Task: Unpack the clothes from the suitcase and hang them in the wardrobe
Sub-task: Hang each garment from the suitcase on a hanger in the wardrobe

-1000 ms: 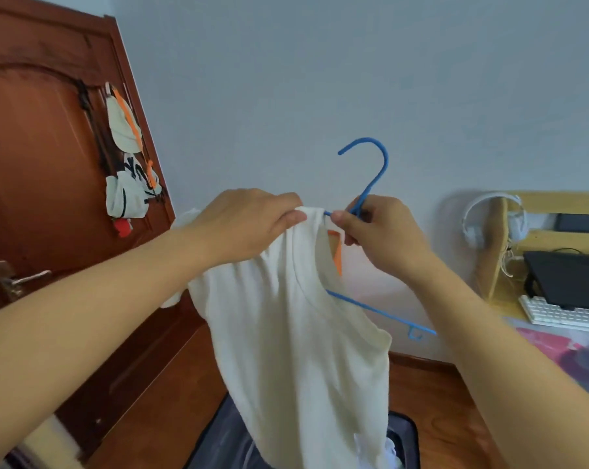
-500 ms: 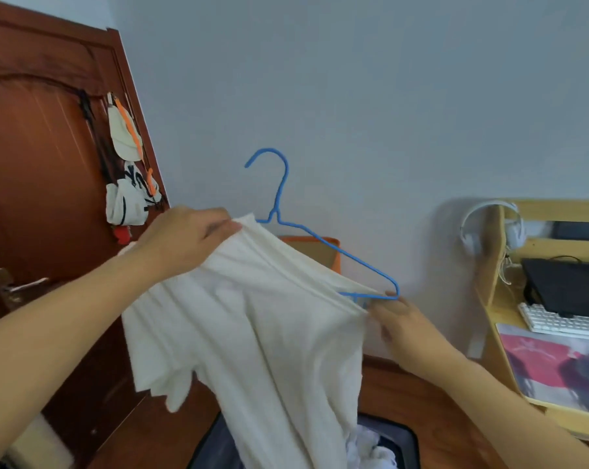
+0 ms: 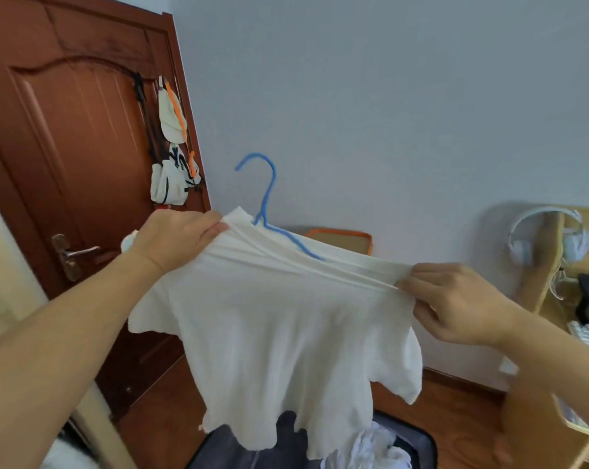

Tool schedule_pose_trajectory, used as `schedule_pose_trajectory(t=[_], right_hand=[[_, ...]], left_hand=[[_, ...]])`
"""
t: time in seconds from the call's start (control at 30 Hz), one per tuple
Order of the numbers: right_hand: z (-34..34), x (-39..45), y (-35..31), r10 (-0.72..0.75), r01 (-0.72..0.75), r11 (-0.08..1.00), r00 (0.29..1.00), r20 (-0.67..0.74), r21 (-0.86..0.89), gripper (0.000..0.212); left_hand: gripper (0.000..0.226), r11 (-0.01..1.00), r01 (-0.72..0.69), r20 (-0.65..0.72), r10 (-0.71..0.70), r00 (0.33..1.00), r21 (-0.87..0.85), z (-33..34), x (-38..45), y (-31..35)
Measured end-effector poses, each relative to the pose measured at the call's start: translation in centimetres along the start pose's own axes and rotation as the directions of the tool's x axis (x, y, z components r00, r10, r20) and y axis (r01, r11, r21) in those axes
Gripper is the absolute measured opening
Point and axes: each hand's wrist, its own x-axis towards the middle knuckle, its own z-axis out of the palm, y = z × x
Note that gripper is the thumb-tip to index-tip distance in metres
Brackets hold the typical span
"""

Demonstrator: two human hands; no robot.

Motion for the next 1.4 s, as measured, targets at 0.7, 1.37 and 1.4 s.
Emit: schedule_pose_trajectory(t=[0.7,1.37,1.4], right_hand=[[-0.2,10.7,-1.1,0.445,-0.417,0.872,0.894,-0.059,0.256,0.027],[0.9,23.6,-8.0,0.125,-0.103,0.935,0.991,-0.043,0.339,0.033],[1.1,24.0,-9.0,0.096,-0.052,0.948,0.987,-0.125,0.315,0.036]], left_hand=[[0.046,0.887,0.450,0.231,-0.420,0.878,-0.099,-7.7,0.5,3.3],[0.024,0.794,0.578,0.530,-0.412,0.741,-0.191,-11.3,-4.3,-4.7],[0.022,0.794,0.579,0.522,-0.419,0.743,-0.187,-11.4,-4.7,-5.7]])
